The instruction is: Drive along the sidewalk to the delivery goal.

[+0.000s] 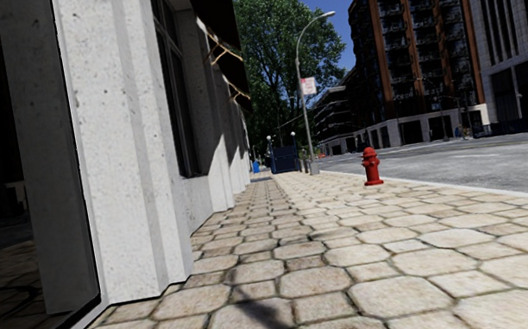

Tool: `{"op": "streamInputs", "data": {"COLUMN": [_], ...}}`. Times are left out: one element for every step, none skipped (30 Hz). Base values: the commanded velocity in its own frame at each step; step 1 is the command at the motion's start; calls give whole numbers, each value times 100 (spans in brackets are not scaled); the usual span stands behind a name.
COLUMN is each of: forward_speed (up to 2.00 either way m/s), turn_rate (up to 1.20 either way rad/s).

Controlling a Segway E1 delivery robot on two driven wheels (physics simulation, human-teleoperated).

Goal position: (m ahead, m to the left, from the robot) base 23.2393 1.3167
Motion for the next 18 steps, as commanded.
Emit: {"op": "streamInputs", "data": {"forward_speed": [200, 200, 200, 200, 200, 200, 200, 200, 200, 200, 200, 200, 200, 200, 200, 200, 200, 200], "turn_rate": [0, 0, 0, 0, 0, 0, 0, 0, 0, 0, 0, 0, 0, 0, 0, 0, 0, 0]}}
